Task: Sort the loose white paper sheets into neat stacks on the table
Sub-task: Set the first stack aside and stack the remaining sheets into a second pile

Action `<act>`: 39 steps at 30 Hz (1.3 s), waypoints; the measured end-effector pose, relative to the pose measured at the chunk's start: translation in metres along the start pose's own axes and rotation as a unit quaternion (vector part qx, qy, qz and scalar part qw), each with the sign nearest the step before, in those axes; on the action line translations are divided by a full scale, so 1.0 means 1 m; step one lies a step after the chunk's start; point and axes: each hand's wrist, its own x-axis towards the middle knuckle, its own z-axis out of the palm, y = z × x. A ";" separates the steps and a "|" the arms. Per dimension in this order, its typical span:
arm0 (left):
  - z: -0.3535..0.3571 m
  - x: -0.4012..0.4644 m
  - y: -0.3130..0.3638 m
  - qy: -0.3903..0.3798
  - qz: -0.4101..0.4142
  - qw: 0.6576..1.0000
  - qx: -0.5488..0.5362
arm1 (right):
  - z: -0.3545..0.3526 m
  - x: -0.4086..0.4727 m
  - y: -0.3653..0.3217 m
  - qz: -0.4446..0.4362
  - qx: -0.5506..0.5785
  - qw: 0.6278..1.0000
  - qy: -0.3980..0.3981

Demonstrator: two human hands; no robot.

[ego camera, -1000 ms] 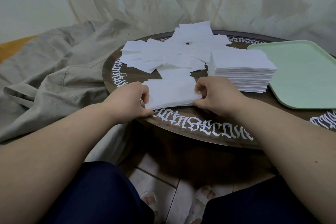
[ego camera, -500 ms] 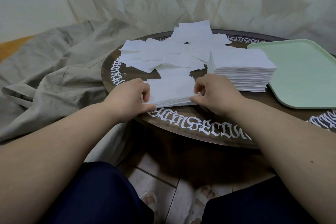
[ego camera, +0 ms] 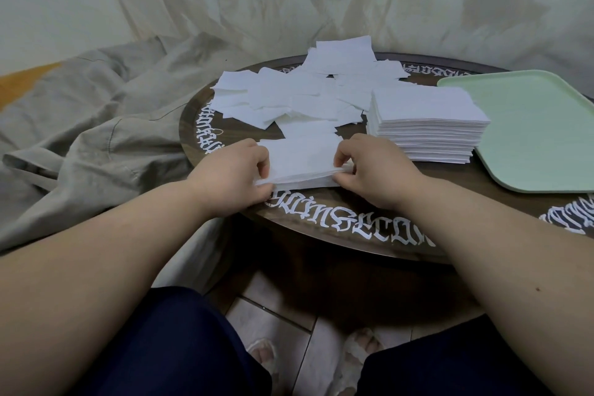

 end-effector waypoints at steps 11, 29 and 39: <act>-0.002 0.002 -0.001 0.085 -0.031 0.996 -0.017 | -0.002 0.000 0.002 0.008 -0.003 1.000 0.018; -0.008 0.014 0.002 0.238 0.011 0.963 -0.126 | -0.024 0.024 0.002 -0.016 0.059 0.969 0.241; 0.001 0.015 -0.005 0.151 0.013 0.981 -0.120 | -0.006 0.015 0.010 -0.022 0.033 0.990 0.133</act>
